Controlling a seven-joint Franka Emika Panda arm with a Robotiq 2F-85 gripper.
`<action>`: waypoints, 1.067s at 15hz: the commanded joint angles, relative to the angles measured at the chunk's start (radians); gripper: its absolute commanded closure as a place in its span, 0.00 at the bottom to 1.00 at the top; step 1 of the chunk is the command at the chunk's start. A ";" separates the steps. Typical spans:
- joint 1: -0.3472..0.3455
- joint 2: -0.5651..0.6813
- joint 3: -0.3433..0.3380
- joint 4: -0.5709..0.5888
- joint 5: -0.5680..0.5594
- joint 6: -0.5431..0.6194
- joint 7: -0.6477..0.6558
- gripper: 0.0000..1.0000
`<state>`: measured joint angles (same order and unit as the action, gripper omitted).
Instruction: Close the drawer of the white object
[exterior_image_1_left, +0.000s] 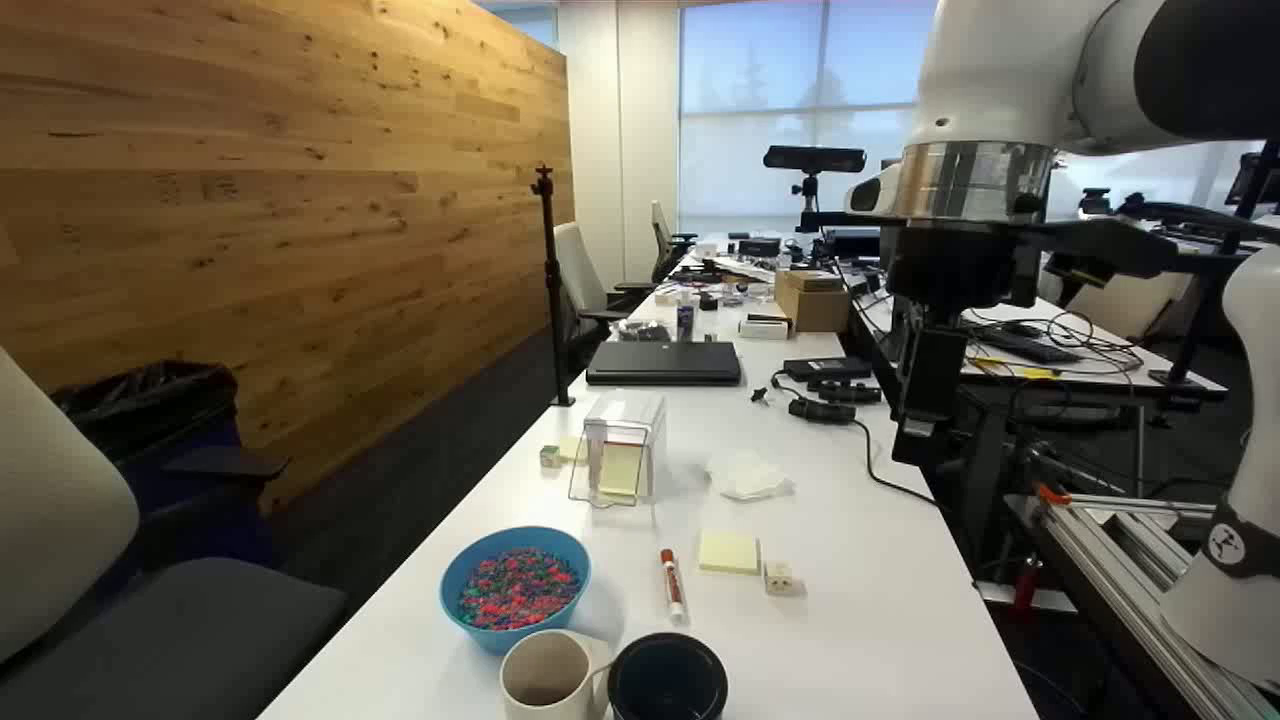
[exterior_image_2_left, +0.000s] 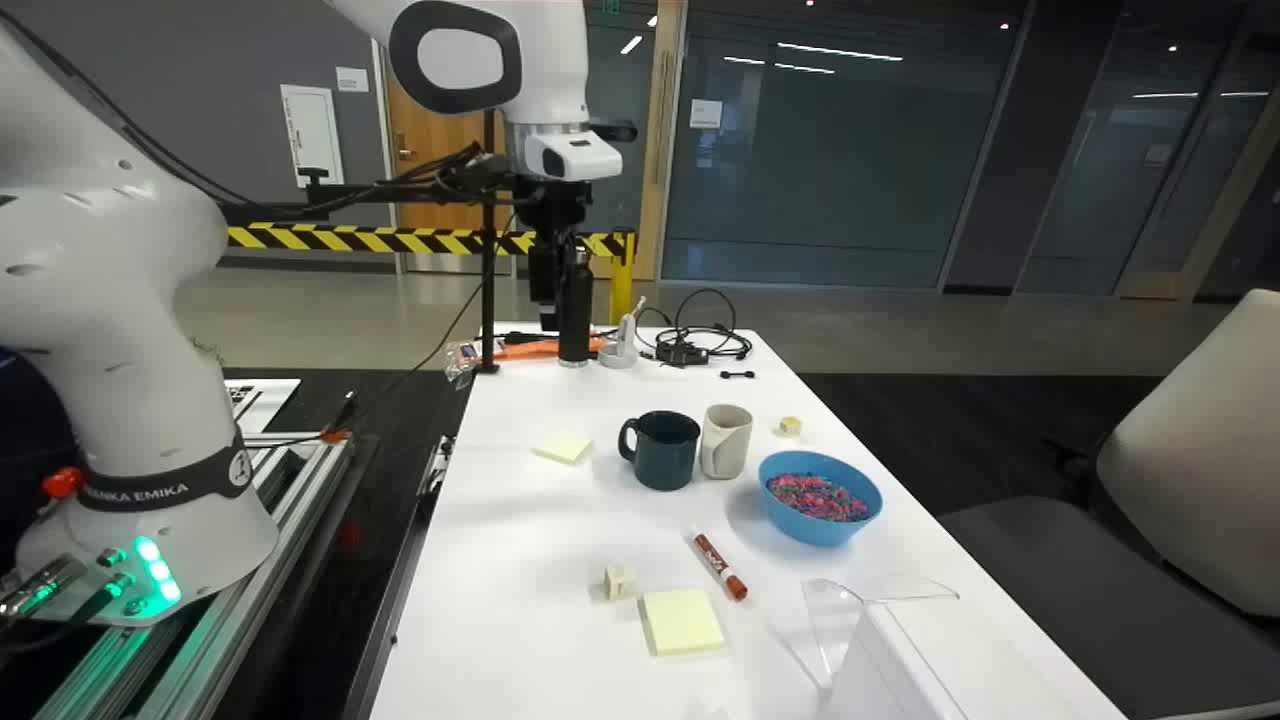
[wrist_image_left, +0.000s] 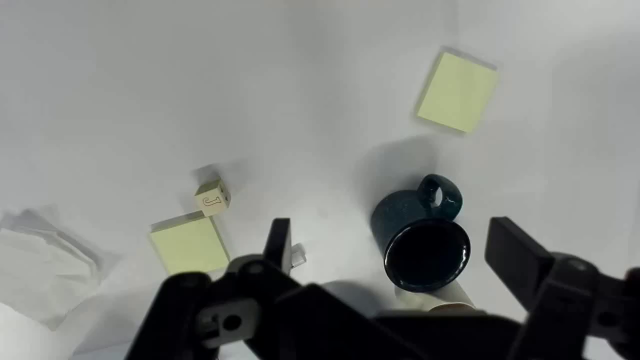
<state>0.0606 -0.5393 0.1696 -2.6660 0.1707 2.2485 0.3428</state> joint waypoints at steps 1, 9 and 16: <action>0.004 0.000 -0.004 0.001 -0.003 -0.002 0.002 0.00; 0.004 0.000 -0.004 0.001 -0.003 -0.002 0.002 0.00; 0.021 0.037 -0.025 0.025 -0.029 -0.022 -0.117 0.00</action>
<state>0.0655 -0.5309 0.1675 -2.6660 0.1653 2.2449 0.3033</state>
